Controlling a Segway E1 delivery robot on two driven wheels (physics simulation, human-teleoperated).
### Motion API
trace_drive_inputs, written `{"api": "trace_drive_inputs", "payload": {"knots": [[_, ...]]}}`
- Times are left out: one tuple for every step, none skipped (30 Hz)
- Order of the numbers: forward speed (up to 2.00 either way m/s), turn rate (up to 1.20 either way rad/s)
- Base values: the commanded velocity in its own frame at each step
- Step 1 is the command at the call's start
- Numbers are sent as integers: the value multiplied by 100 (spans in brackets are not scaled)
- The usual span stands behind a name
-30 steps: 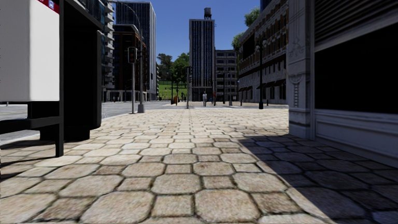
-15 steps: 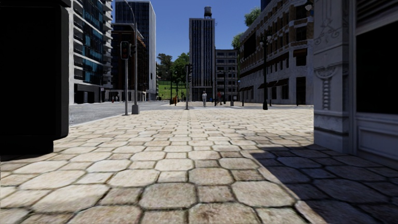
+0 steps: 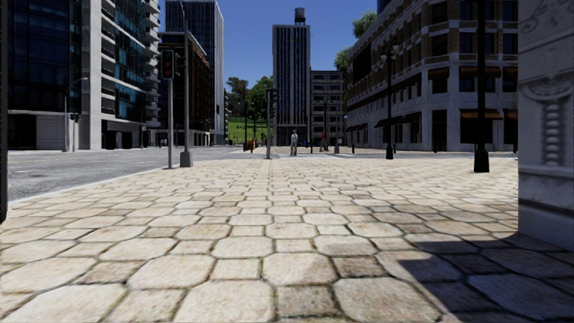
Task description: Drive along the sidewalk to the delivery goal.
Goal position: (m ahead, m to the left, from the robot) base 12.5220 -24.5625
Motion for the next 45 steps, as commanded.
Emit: {"api": "trace_drive_inputs", "payload": {"knots": [[200, -3], [200, -7], [200, -7], [200, -18], [200, -34], [200, -41], [200, -42], [200, -42], [200, -42], [200, -42], [200, -42], [200, -42], [200, -42], [200, -42], [200, -42], [200, -42], [200, -42], [200, -42], [200, -42], [200, -42], [200, -42], [200, -42], [200, -42], [200, -42], [200, -42], [200, -42], [200, -42], [200, -42], [200, -42], [200, -42], [200, -42], [200, -42], [200, -42], [200, -41], [200, -41], [200, -41], [200, -41], [200, -41], [200, -41], [200, -41], [200, -45], [200, -45], [200, -48], [200, -51], [200, -52]]}}
